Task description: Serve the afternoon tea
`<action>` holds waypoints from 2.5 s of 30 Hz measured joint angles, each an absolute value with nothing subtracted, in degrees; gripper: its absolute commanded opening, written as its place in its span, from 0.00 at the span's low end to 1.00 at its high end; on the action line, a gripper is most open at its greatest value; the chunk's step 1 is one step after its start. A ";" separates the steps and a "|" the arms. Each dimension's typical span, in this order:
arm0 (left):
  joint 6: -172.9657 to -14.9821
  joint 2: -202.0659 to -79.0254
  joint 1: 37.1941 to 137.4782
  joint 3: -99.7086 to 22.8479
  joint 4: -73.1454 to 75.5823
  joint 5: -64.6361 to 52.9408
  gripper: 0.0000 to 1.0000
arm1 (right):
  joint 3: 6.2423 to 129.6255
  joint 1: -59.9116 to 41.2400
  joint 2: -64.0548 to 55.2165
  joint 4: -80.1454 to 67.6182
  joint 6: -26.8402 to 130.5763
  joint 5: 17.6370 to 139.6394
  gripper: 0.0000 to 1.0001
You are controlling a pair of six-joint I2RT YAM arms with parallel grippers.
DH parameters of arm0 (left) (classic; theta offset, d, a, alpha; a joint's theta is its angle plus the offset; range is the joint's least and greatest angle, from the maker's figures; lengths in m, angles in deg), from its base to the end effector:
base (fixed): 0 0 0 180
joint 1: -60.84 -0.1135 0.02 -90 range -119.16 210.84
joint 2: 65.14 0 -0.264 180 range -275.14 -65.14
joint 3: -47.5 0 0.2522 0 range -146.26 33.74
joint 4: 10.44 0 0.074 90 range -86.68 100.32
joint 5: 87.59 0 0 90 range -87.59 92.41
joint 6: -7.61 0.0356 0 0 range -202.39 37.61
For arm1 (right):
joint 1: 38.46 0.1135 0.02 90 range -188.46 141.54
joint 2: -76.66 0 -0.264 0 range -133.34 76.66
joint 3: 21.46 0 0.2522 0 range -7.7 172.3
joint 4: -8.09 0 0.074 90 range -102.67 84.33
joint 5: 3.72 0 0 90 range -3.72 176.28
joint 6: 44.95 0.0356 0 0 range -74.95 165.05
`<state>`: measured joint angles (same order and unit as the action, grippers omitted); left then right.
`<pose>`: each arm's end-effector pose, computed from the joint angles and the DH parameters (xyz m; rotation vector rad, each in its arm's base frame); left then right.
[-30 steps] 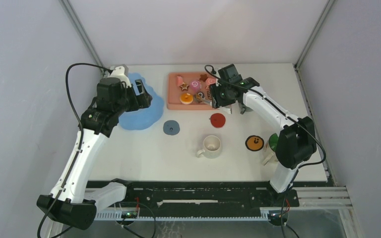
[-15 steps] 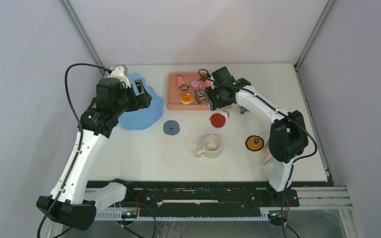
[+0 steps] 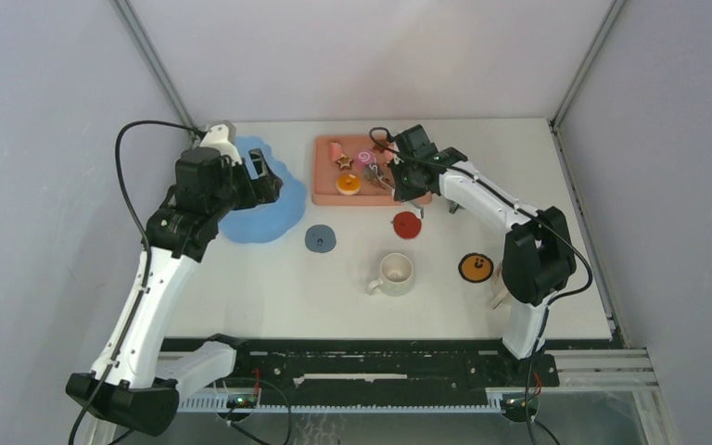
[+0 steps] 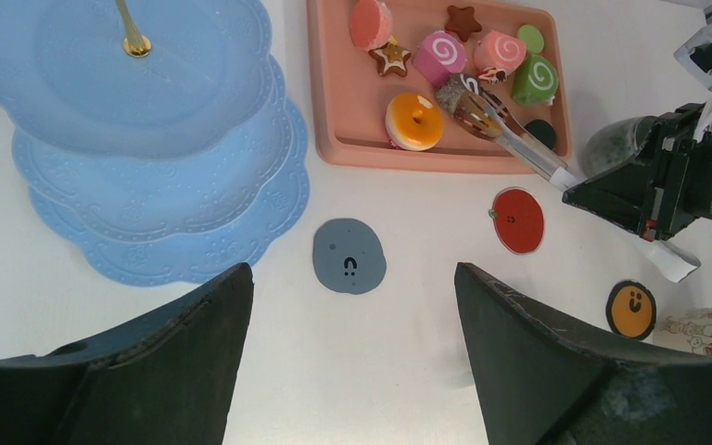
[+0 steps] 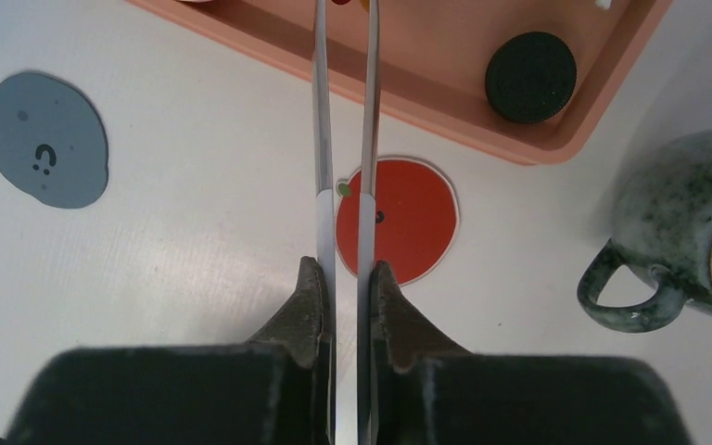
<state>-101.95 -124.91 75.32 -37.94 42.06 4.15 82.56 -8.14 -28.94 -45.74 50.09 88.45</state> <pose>0.2057 -0.0520 0.4014 -0.1103 2.0530 -0.3401 0.3505 0.2034 0.2706 -0.5430 2.4899 0.1950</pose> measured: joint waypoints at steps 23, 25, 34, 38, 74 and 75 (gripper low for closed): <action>-103.19 -124.89 58.22 -51.43 49.30 3.15 0.85 | 82.10 -4.77 -15.94 -47.97 49.98 87.16 0.00; -104.96 -124.84 54.62 -50.14 48.58 2.12 0.84 | 84.72 -3.09 -15.98 -49.28 49.57 86.99 0.00; -113.84 -132.16 43.36 -46.31 42.61 -1.53 0.79 | 100.15 5.37 -19.04 -49.94 48.30 85.31 0.00; -114.95 -138.37 43.21 -46.84 41.28 -3.96 0.78 | 103.93 7.93 -21.95 -49.13 48.34 84.78 0.00; -114.97 -128.86 43.80 -48.34 39.42 -10.27 0.79 | 134.66 11.88 -49.97 -52.17 47.91 87.60 0.00; -114.97 -128.75 43.84 -48.34 39.42 -10.27 0.79 | 134.75 11.97 -50.36 -52.15 47.88 87.47 0.00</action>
<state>-114.97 -128.75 43.84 -48.34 39.42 -10.27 134.75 11.97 -50.36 -52.15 47.88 87.47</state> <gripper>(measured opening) 0.787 0.339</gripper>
